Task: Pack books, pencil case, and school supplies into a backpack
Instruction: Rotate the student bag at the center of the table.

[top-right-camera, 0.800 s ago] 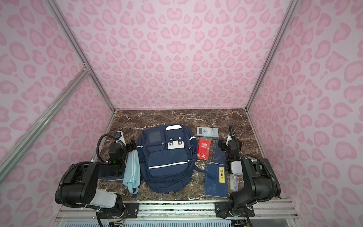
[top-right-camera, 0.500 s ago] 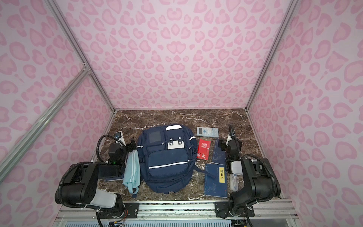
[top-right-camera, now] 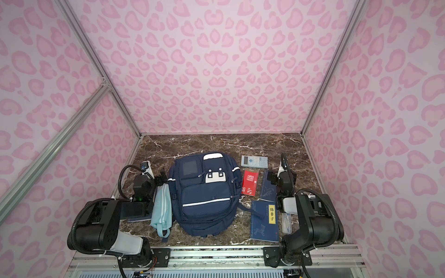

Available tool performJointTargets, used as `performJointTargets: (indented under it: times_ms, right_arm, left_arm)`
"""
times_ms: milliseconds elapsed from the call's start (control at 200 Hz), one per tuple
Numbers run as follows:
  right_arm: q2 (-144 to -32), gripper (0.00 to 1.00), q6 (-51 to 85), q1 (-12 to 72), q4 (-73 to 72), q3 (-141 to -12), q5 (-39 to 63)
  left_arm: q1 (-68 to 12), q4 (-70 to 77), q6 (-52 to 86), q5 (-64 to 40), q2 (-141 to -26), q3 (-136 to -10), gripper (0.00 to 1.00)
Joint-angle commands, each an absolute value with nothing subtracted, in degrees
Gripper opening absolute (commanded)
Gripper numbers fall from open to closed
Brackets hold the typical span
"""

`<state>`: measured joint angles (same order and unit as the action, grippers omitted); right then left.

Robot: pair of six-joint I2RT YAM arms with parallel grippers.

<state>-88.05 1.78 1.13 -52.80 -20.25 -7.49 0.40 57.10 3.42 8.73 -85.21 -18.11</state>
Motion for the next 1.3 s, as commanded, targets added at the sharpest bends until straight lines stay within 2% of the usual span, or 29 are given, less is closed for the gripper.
performJointTargets:
  times_ms: [0, 540, 610, 675, 735, 800, 930, 1015, 1115, 1175, 1220, 1295]
  right_arm:
    - [-88.02, 0.98, 1.58, 1.23, -53.97, -20.22, -7.57]
    - [-86.66, 0.98, 1.06, 1.23, -57.05, -18.28, -6.46]
    - [-83.04, 0.98, -0.06, 1.91, -58.87, -15.96, -5.71]
    - [-76.11, 0.98, 2.26, 2.57, -50.27, -16.66, -7.21]
    - [-69.70, 0.98, 9.98, 1.77, -31.99, -21.62, -8.76]
    - [-67.02, 0.98, 12.14, -0.22, -19.81, -26.36, -1.86]
    - [-66.78, 0.98, 11.70, -0.78, -14.41, -29.82, 14.24]
    - [-67.56, 0.98, 12.44, 2.86, -11.78, -32.18, 16.12]
    - [-70.40, 0.98, 9.02, 12.22, -8.23, -35.93, 11.31]
    - [-73.94, 0.98, 8.65, 16.94, -6.68, -38.91, 9.86]
    - [-77.52, 0.98, 9.35, 19.38, -5.35, -41.63, 10.36]
    - [-84.04, 0.98, 9.61, 23.00, -1.32, -47.39, 10.20]
  left_arm:
    - [0.51, 58.97, 3.39, 8.15, -84.94, -17.97, 0.98]
    - [0.55, 59.48, 3.47, 7.45, -84.70, -17.76, 0.98]
    - [0.53, 53.65, 2.92, 6.33, -82.25, -20.06, 0.98]
    - [0.54, 39.67, 4.34, 7.43, -78.57, -25.16, 0.98]
    - [0.53, 29.84, 7.24, 9.76, -75.89, -30.25, 0.98]
    - [0.53, 24.55, 9.43, 6.07, -72.49, -33.11, 0.98]
    - [0.51, 22.41, 18.79, -6.93, -65.22, -34.71, 0.98]
    - [0.53, 24.65, 23.79, -16.97, -64.33, -35.11, 0.98]
    - [0.14, 28.33, 30.45, -24.14, -66.76, -34.93, 0.98]
    - [-2.92, 22.67, 31.31, -18.07, -66.76, -35.92, 0.98]
    - [-7.72, 16.97, 30.67, -9.90, -65.69, -36.11, 0.98]
    - [-14.88, 7.19, 28.86, -2.01, -64.89, -37.34, 0.98]
